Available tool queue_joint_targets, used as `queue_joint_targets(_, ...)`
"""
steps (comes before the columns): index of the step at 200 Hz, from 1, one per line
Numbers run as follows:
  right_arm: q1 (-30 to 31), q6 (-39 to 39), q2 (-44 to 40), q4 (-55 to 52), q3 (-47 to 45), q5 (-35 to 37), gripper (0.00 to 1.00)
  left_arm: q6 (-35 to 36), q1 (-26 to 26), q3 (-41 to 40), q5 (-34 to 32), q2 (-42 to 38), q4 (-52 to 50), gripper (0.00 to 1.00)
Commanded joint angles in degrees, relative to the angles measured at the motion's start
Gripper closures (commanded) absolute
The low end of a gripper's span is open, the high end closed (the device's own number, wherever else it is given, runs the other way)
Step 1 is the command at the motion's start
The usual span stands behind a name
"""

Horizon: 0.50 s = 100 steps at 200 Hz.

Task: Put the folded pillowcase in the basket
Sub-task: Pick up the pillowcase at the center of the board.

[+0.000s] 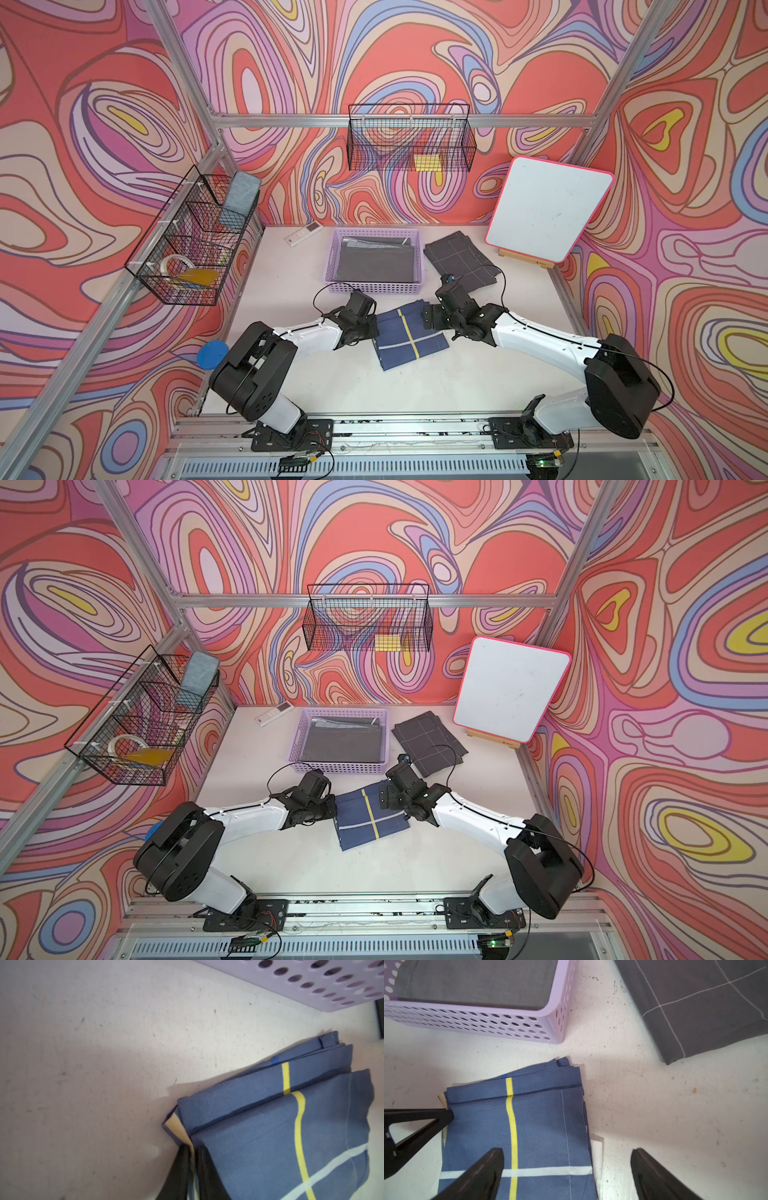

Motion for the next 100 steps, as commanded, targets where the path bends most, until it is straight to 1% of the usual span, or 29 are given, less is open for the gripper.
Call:
queue_joint_targets(1,-1.91,-2.69,1.73,1.59,-0.52,-4.95,0.03,1.03,-0.41,0.26,-0.08,1.78,-2.14,0.98)
queue_joint_targets(7,-2.46,-3.43,2.23,1.85,-0.43,-6.53,0.04,1.31,-0.35,0.46,0.07,1.89,-2.18,1.00)
queue_joint_targets(22,-3.61,-5.32,3.59,2.04,0.16,-9.82,0.06,2.27,-0.39,1.07,0.03,2.08,-2.81,1.00)
queue_joint_targets(44,-4.53,-8.11,5.99,2.28,1.29,-13.88,0.12,4.52,-0.16,1.94,0.55,1.89,-3.47,1.00)
queue_joint_targets(76,-6.44,-9.61,9.52,2.26,3.03,-17.98,0.20,8.46,1.02,3.24,2.75,1.46,-5.08,1.00)
queue_joint_targets(87,-7.23,-10.13,10.52,2.26,3.50,-18.93,0.21,9.95,1.56,3.68,3.51,1.29,-5.95,1.00)
queue_joint_targets(100,-8.34,-10.61,11.85,2.52,4.15,-20.23,0.26,11.69,2.36,3.90,4.47,0.95,-6.65,1.00)
